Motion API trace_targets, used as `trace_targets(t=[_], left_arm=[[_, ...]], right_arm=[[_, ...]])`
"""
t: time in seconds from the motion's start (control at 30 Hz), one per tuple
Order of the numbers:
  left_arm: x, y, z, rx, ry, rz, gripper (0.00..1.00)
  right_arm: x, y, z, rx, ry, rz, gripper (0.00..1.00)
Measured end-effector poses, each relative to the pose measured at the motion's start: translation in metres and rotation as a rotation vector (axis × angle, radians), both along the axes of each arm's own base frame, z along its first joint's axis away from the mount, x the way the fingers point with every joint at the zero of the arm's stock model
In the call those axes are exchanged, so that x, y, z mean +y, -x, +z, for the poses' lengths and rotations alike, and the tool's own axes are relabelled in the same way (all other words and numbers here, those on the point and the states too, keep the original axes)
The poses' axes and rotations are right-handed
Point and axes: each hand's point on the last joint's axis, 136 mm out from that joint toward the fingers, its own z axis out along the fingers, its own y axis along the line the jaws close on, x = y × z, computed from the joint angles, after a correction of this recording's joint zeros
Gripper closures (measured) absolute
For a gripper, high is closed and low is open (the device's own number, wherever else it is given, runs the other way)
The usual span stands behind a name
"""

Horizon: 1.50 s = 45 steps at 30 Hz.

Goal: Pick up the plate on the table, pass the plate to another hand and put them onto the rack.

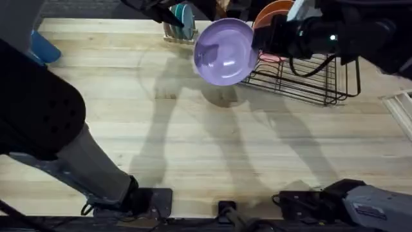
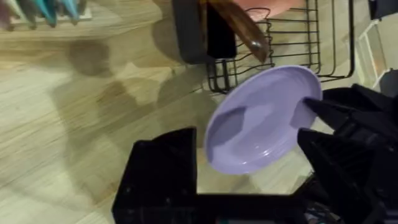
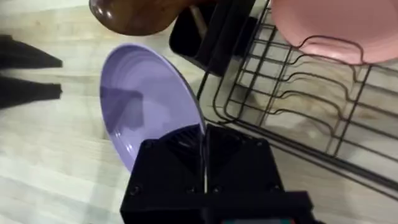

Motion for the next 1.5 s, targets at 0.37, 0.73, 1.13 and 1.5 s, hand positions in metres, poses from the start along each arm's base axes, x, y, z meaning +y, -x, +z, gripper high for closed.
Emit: trace_targets(t=[0.37, 0.73, 1.13, 1.5], left_arm=[[0.043, -0.012, -0.003, 0.004, -0.023, 0.107, 0.006], [0.069, -0.019, -0.002, -0.005, -0.023, 0.169, 0.006], [0.070, -0.026, 0.001, -0.039, -0.023, 0.169, 0.006], [0.072, -0.026, 0.000, -0.038, -0.039, 0.177, 0.006]], right_arm=[[-0.051, 0.007, 0.064, -0.264, 0.206, 0.040, 0.971], [-0.119, -0.016, 0.113, -0.489, 0.483, -0.051, 0.970], [-0.135, -0.048, 0.133, -0.630, 0.722, 0.004, 0.969], [-0.119, -0.083, 0.072, -0.582, 1.047, 0.367, 0.970]])
